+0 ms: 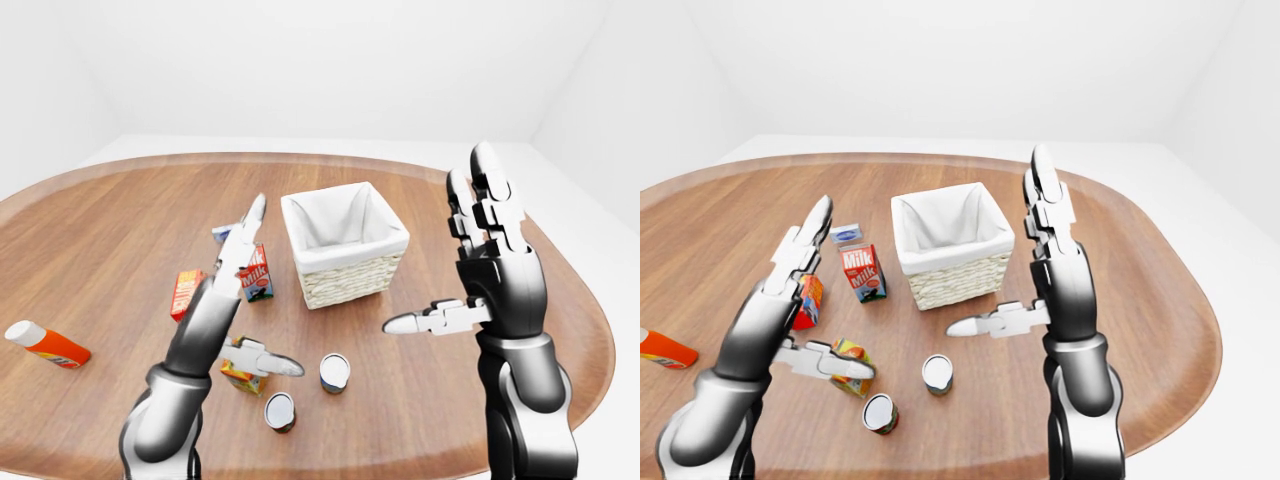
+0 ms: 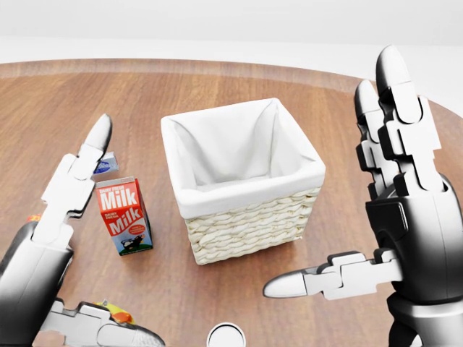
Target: Pick up the orange juice, and put it in the basket.
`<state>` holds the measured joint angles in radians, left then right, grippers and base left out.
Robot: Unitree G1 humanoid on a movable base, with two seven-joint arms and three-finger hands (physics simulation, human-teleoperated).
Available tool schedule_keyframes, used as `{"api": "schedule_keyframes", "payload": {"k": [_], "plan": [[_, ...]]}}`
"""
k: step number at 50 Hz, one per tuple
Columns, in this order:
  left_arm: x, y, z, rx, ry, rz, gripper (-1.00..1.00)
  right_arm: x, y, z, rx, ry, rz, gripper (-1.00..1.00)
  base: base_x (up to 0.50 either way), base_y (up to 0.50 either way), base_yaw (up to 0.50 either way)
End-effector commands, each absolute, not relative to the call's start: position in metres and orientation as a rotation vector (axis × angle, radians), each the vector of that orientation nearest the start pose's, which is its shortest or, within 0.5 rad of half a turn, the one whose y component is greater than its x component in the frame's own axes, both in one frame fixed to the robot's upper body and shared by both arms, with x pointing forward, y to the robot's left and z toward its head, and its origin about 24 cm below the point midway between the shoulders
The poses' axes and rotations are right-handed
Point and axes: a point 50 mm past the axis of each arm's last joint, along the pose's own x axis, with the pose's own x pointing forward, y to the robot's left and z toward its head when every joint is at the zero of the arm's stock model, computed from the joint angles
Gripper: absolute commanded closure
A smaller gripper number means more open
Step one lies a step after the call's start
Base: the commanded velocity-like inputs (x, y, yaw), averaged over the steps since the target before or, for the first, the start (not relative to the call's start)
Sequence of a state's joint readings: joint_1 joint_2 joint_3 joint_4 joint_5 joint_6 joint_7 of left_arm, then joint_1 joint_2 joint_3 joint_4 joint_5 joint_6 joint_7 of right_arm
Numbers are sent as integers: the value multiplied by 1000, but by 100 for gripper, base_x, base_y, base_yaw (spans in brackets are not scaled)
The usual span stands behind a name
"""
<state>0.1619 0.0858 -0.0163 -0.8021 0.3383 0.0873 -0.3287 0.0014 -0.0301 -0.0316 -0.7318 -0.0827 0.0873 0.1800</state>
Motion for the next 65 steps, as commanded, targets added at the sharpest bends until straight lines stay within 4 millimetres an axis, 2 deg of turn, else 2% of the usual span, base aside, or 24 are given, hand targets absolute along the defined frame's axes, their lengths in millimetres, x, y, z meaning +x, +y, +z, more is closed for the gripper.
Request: {"api": "schedule_keyframes", "payload": {"k": [1,4,5,9,14,15,19,24,26,29,40,43,50,54,57,62,65], "plan": [[197,155,229,1199,-574,-203,-100,206,-154,194,-134,-636,107,-100,0,0,0],[195,157,252,1332,-728,-172,-100,207,-154,193,-129,-631,104,-100,0,0,0],[197,159,265,1362,-776,-164,-100,206,-155,193,-125,-635,103,-100,0,0,0],[204,161,284,1390,-832,-137,-100,206,-158,197,-115,-652,87,-100,0,0,0],[205,162,288,1376,-851,-167,-100,209,-160,194,-100,-641,71,-100,0,0,0],[213,169,283,1397,-785,-168,-100,208,-159,195,-99,-643,71,-100,0,0,0],[215,172,277,1341,-763,-193,-100,208,-159,194,-100,-640,71,-100,0,0,0],[227,183,247,1334,-578,-190,-100,208,-160,195,-101,-643,63,-100,0,0,0],[230,181,231,1307,-518,-216,-100,209,-162,196,-85,-651,54,-100,0,0,0],[234,181,220,1298,-466,-234,-100,207,-162,198,-87,-661,52,-100,0,0,0],[225,196,168,1248,-213,-257,-100,209,-164,197,-78,-656,35,-100,0,0,0],[224,197,164,1245,-191,-258,-100,210,-164,197,-74,-656,33,-100,0,0,0],[223,186,170,1219,-263,-303,-100,210,-165,198,-73,-661,26,-100,0,0,0],[212,178,160,1161,-256,-351,-100,210,-165,198,-70,-659,25,-100,0,0,0],[211,181,147,1145,-188,-350,-100,209,-165,199,-70,-664,21,-100,0,0,0],[210,183,138,1143,-138,-349,-100,210,-165,198,-63,-660,22,-100,0,0,0],[203,178,133,1123,-127,-370,-100,210,-166,198,-63,-658,19,-100,0,0,0]]}}
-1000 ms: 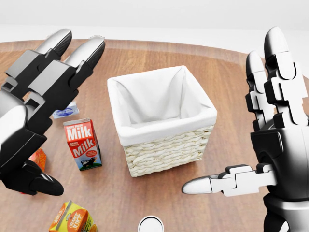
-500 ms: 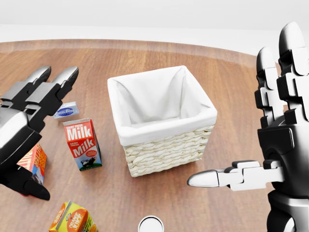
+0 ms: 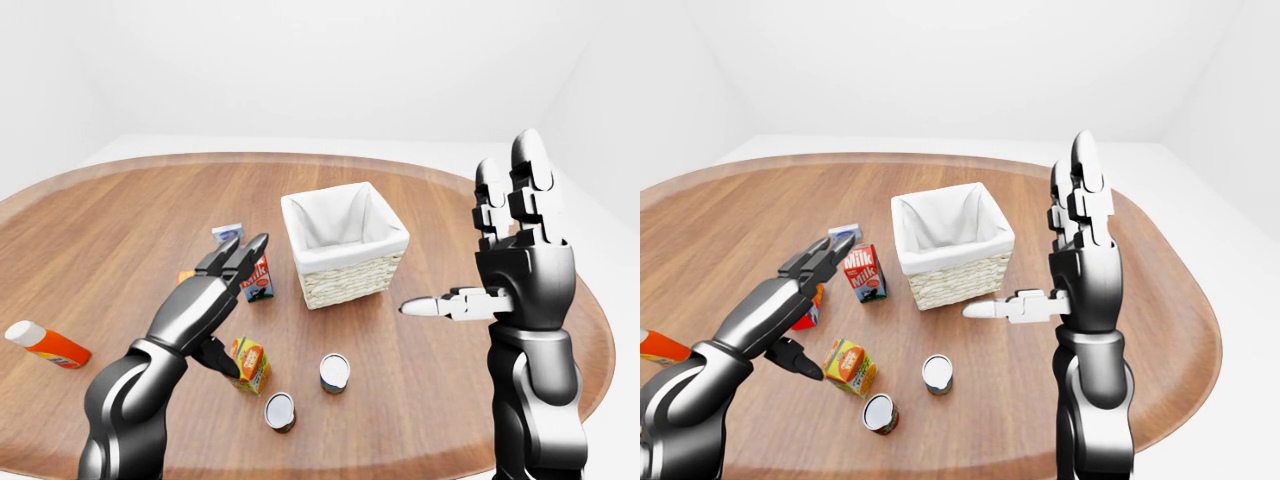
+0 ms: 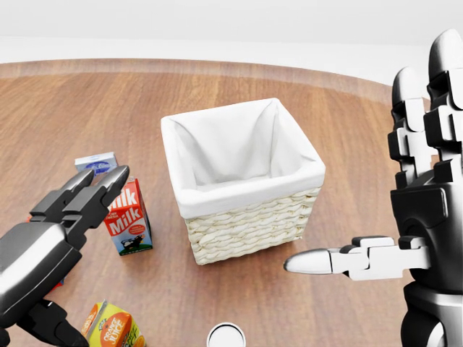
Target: Pick up the orange juice, and put it in the basket.
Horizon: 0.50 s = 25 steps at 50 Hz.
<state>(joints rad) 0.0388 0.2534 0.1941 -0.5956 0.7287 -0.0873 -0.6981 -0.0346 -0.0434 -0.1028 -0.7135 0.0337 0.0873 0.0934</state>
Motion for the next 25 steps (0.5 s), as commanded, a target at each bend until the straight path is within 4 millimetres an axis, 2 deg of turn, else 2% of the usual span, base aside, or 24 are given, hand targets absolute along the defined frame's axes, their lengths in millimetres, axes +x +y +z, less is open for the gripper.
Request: {"api": "schedule_keyframes", "payload": {"k": [1,11,18,22,25], "plan": [[200,176,132,1122,-126,-373,-100,211,-166,197,-58,-652,18,-100,0,0,0],[195,189,110,1152,22,-367,-100,210,-170,199,-41,-667,-1,-100,0,0,0],[192,202,86,1173,182,-349,-100,209,-170,200,-33,-673,-2,-100,0,0,0],[193,204,77,1198,232,-356,-100,208,-171,202,-30,-681,-2,-100,0,0,0],[196,203,79,1227,232,-355,-100,208,-170,201,-30,-678,2,-100,0,0,0]]}}
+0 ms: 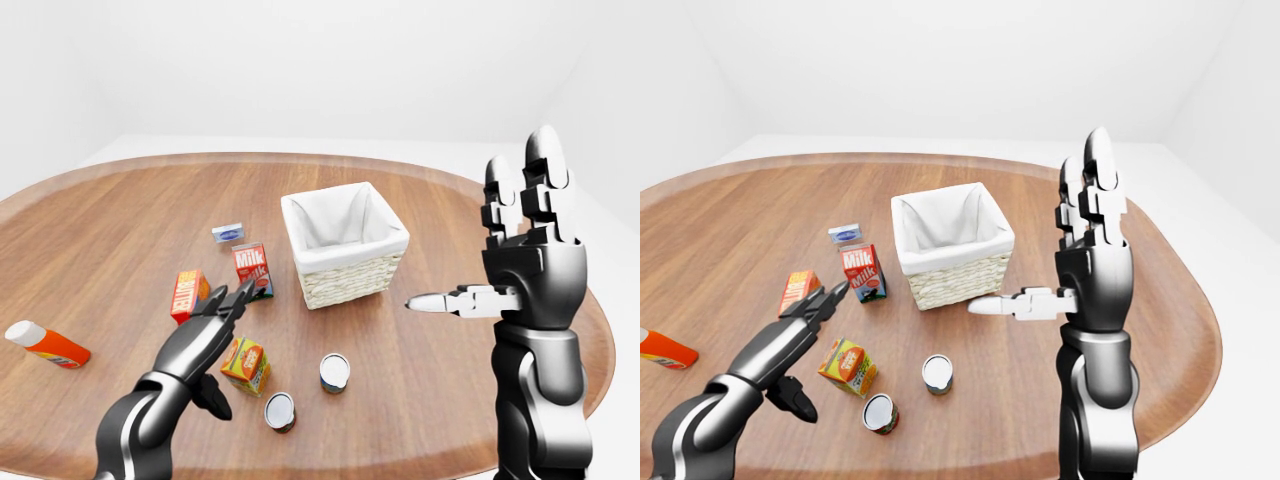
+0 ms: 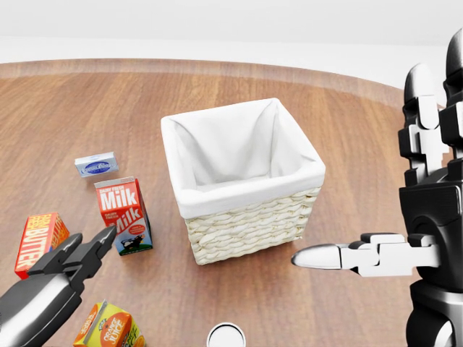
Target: Pick up the orange juice, and put it in the basket.
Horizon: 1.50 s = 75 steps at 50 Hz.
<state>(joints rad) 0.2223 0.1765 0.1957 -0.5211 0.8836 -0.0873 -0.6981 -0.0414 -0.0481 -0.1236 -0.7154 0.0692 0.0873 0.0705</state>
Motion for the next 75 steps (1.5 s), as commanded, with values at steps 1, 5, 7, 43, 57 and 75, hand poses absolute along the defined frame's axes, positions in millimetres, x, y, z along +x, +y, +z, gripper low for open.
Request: {"api": "schedule_keyframes", "payload": {"k": [1,5,7,43,57,75], "plan": [[199,201,80,1216,208,-366,-100,208,-170,201,-29,-675,3,-100,0,0,0],[207,199,85,1235,179,-371,-100,208,-169,201,-28,-675,5,-100,0,0,0],[211,195,88,1226,151,-378,-100,208,-169,200,-28,-673,6,-100,0,0,0],[235,185,52,1424,316,-508,-100,202,-173,210,-16,-727,0,-100,0,0,0],[235,186,32,1480,408,-566,-100,201,-172,212,-14,-737,-2,-100,0,0,0],[227,190,16,1458,472,-611,100,202,-172,213,-12,-743,-2,-100,0,0,0]]}}
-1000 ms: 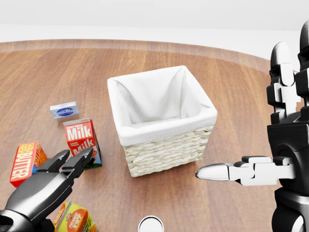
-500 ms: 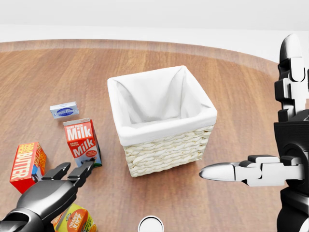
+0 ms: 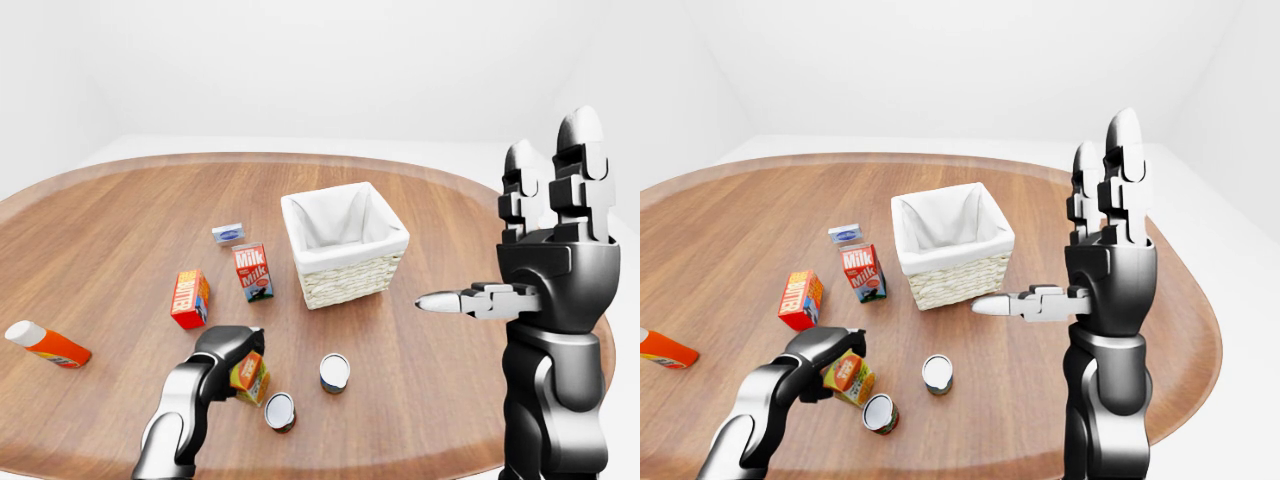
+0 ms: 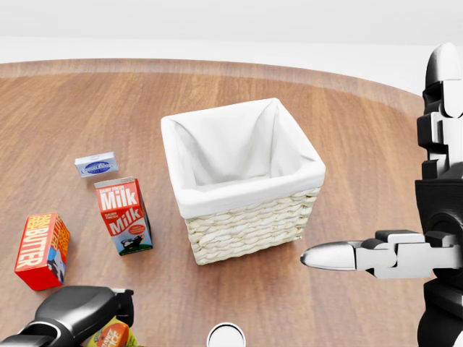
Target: Pick up the orange juice, and put it in the basket.
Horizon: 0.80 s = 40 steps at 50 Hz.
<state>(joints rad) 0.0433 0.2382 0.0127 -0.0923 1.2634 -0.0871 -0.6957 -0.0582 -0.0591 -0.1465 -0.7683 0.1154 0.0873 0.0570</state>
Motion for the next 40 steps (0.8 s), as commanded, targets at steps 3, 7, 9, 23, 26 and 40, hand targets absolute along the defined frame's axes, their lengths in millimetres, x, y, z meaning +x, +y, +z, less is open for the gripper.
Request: {"api": "schedule_keyframes", "payload": {"k": [3,7,9,23,26,40], "plan": [[223,197,13,1487,501,-593,100,201,-173,213,-12,-744,-3,-100,0,0,0],[223,204,13,1535,496,-540,100,202,-171,210,-11,-728,3,-100,0,0,0],[221,207,10,1543,506,-532,100,202,-171,211,-13,-730,3,-100,0,0,0],[241,230,69,1688,390,-278,100,200,-172,211,-8,-732,6,-100,0,0,0],[241,230,68,1651,409,-301,100,199,-172,211,-7,-734,6,-100,0,0,0],[237,215,112,1366,127,-301,100,202,-172,207,-11,-710,6,-100,0,0,0]]}}
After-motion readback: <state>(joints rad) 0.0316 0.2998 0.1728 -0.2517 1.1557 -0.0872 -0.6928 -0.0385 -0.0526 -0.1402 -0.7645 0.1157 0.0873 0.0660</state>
